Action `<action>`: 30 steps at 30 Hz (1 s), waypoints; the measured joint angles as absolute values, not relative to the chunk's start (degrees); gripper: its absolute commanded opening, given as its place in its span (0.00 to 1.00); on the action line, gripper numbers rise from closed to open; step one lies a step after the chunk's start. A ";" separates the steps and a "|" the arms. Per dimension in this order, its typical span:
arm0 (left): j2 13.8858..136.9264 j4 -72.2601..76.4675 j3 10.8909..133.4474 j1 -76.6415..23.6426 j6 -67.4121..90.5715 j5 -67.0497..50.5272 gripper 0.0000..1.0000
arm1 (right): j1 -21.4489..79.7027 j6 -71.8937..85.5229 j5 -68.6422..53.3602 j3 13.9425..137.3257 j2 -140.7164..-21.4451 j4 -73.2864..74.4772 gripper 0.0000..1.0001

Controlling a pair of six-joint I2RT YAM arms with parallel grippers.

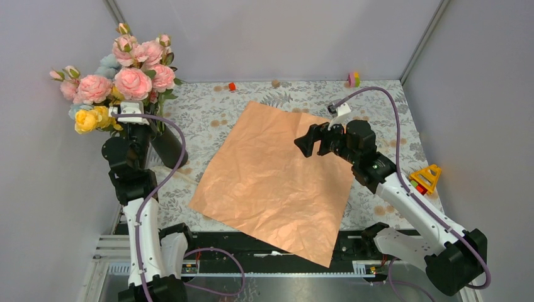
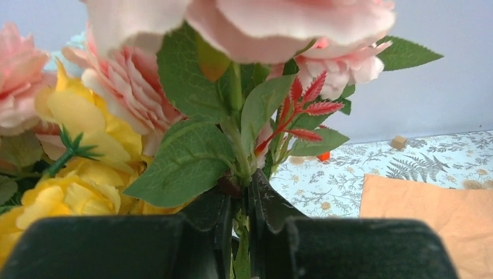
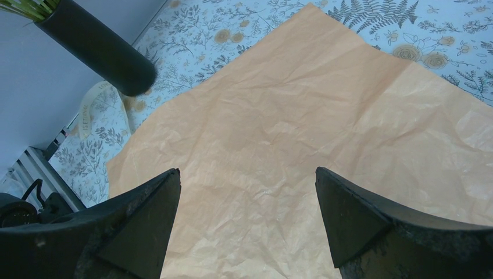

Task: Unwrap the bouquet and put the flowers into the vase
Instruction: Insert the fake flower into the vase.

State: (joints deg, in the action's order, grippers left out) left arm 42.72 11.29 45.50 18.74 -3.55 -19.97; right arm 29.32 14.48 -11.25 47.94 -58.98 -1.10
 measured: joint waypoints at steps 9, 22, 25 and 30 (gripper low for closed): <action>42.72 12.32 41.93 18.83 -3.36 -18.31 0.00 | 29.08 14.35 -11.68 47.20 -58.22 -1.10 0.92; 42.37 13.76 38.30 18.83 -3.36 -16.78 0.00 | 29.02 14.85 -12.71 45.93 -57.63 -2.31 0.92; 42.37 13.56 37.41 18.83 -3.36 -16.43 0.00 | 28.97 15.03 -13.02 45.84 -57.63 -2.61 0.92; 42.37 13.32 36.88 18.83 -3.29 -16.19 0.02 | 28.88 15.05 -13.10 45.78 -57.63 -3.27 0.92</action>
